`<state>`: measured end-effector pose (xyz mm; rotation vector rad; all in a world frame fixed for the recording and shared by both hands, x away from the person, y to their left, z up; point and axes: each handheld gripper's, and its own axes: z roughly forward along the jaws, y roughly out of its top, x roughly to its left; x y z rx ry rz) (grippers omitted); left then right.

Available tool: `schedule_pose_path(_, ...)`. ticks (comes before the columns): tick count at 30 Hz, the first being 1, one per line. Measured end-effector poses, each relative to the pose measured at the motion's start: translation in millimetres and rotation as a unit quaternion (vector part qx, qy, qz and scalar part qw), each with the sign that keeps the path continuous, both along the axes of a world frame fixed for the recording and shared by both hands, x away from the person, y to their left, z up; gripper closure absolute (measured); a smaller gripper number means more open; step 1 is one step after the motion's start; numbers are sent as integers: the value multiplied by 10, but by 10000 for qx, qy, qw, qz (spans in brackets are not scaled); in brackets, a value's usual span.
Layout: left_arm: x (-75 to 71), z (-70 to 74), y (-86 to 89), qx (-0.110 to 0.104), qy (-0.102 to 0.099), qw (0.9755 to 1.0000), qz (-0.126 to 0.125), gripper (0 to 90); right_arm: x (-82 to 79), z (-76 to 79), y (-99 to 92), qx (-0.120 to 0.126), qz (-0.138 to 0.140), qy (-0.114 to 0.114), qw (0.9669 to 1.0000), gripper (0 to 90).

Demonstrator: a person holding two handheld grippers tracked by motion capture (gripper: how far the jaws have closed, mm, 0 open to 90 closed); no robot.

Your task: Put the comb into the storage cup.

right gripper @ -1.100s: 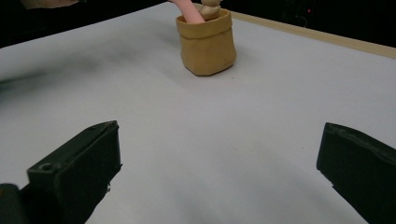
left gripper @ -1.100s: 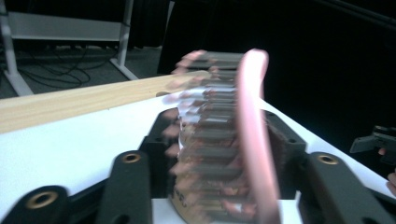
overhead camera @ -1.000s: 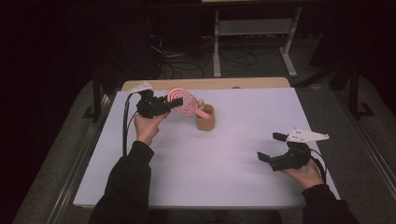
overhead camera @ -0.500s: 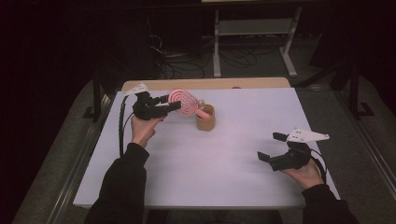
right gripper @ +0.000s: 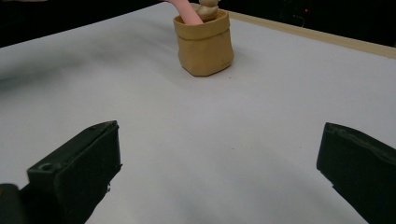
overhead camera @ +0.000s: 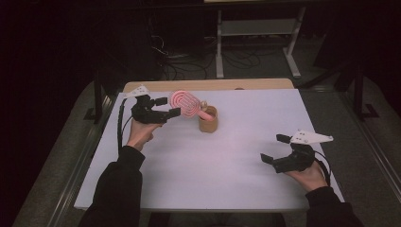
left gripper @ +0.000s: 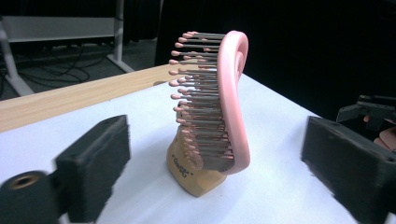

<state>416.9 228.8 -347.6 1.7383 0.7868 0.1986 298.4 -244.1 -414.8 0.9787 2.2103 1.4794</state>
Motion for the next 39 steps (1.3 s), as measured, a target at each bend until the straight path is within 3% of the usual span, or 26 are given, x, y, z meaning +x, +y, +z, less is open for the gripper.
schedule_pose_path(2, -19, 13, 3, 99, -16, 9999, 53, 1, 1, 0, -1, 0, -3, -1, 10000, 0)
schedule_pose_path(21, -251, -44, 229, 349, -263, 9990, -29, 0, -4, 0, -1, 12, -30, 0, 10000, 0)
schedule_pose_path(32, -372, -119, 408, 107, -303, 9995, 50, 0, -8, 2, -6, 14, -40, 3, 10000, 0)
schedule_pose_path(39, -452, -161, 497, 118, -368, 9992, 143, 0, -11, -1, 0, 2, -37, 10, 10000, 0)
